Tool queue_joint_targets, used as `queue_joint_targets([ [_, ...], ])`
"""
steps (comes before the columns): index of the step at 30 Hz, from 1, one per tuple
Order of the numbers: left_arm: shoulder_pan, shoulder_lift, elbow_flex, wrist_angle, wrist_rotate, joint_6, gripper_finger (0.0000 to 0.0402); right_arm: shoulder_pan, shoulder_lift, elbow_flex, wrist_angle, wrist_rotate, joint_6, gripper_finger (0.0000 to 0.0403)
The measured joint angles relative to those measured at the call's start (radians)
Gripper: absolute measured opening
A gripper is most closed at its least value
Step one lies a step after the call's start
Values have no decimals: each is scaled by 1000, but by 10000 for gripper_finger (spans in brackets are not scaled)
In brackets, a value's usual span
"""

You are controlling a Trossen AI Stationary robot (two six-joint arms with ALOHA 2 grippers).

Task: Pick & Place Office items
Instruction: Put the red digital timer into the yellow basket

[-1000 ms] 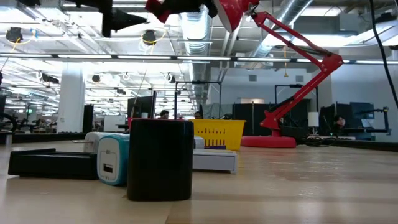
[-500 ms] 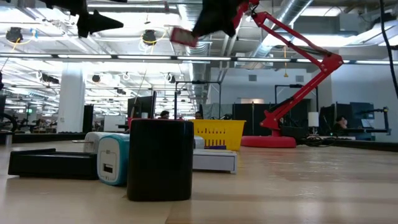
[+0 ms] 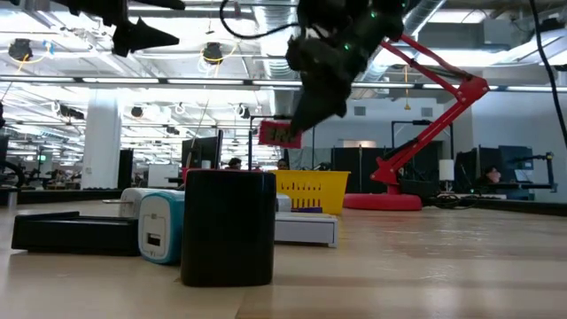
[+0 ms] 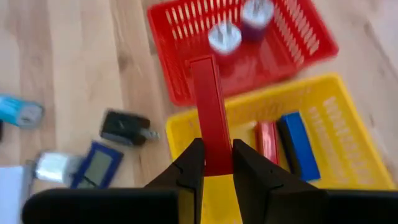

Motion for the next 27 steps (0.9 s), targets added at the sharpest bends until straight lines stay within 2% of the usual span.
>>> queue_joint_targets([
  [7,0,32,0,1,0,-2,353,-21,-1,-90,-3,-22,1,56],
  [11,0,45,0,4,1,-3,352,-18,-1,-152,68,-24,29,56],
  [16,0,57,-1,21,0,-4,353,-24,-1,-179,131,-24,35,56],
  [27,0,70,0,54,1,-4,353,-23,51,-189,156,-22,27,56],
])
